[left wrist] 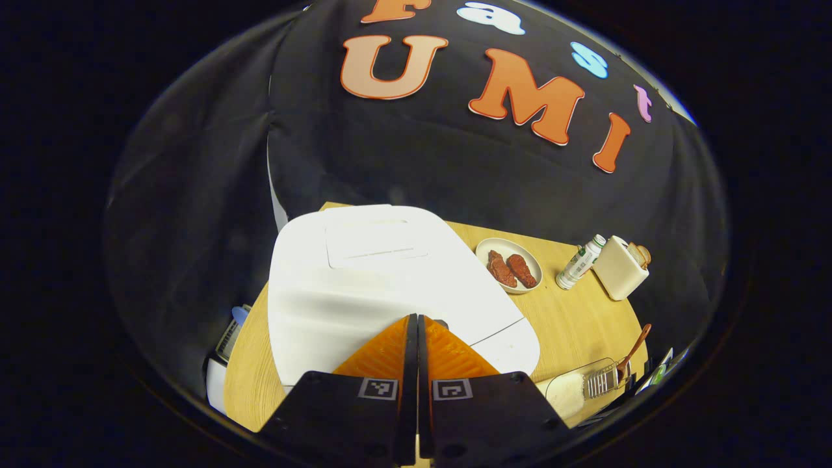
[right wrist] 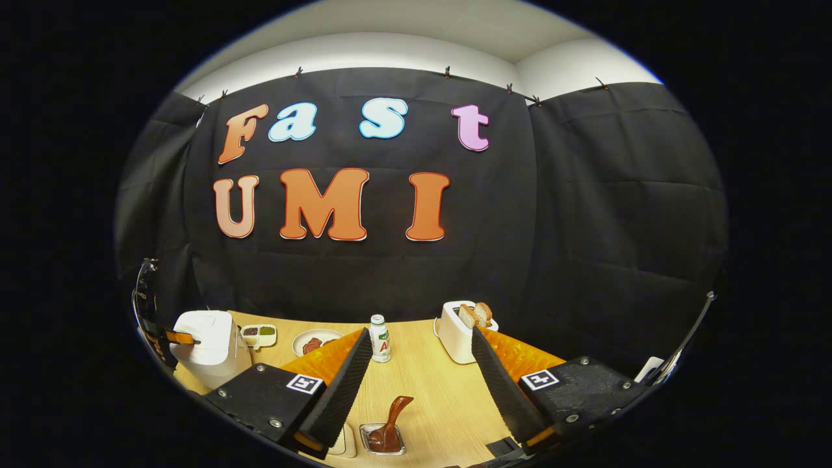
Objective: Close the left gripper, press the button to open the rice cooker; take a wooden spoon from the chopstick holder with the right hand, scoop a spoonful of rice and pour it into the rice cooker, then put the wooden spoon back into the chopstick holder.
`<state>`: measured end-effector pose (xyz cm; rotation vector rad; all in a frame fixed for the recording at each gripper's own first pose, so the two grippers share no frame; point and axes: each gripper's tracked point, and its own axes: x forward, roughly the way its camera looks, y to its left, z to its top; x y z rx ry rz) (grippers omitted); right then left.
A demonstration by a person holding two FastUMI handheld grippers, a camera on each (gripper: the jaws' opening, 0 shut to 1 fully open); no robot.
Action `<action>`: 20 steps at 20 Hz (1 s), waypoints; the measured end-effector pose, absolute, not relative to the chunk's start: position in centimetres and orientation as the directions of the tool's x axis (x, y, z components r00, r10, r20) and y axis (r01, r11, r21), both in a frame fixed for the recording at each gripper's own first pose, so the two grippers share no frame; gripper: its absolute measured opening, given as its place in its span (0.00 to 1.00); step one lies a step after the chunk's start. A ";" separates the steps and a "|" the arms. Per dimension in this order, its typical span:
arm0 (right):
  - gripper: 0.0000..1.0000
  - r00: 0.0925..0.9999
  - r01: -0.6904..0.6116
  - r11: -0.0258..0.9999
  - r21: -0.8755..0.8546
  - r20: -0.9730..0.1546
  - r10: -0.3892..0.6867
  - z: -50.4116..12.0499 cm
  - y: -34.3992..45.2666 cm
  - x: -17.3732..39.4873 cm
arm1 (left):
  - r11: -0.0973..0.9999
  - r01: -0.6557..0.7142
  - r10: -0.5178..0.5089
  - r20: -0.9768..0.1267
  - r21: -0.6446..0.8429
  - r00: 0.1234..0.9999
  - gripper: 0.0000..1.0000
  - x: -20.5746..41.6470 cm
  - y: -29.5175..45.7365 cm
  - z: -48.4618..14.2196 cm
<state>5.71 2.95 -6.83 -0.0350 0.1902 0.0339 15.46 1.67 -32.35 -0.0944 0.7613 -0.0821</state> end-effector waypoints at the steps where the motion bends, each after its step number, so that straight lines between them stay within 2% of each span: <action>1: 0.95 0.980 -0.041 0.999 -0.030 -0.194 0.035 -7.0 3.1 5.7 | 0.992 0.056 -0.115 -0.662 -0.110 0.740 0.06 15.6 1.6 -32.0; 7: 0.95 0.980 -0.046 0.999 -0.012 -0.193 0.043 -7.0 2.9 5.6 | 0.993 0.036 -0.099 -0.606 -0.115 0.789 0.06 16.1 1.7 -29.5; 8: 0.95 0.981 -0.042 0.999 -0.010 -0.190 0.040 -6.9 2.7 5.5 | 0.994 0.032 -0.088 -0.574 -0.106 0.814 0.02 16.4 1.8 -28.1; 9: 0.95 0.982 -0.040 0.999 -0.009 -0.183 0.038 -6.7 2.4 5.4 | 0.995 0.027 -0.075 -0.540 -0.096 0.838 0.06 16.9 1.9 -26.4; 14: 0.95 0.988 -0.031 0.999 -0.012 -0.150 0.029 -5.6 1.0 5.3 | 0.996 0.010 -0.046 -0.390 -0.094 0.920 0.05 16.7 1.8 -17.3; 20: 0.95 0.988 -0.123 0.992 -0.035 -0.102 0.119 -3.4 0.7 6.6 | 0.999 -0.013 -0.001 -0.263 -0.053 0.965 0.05 12.7 0.4 -9.4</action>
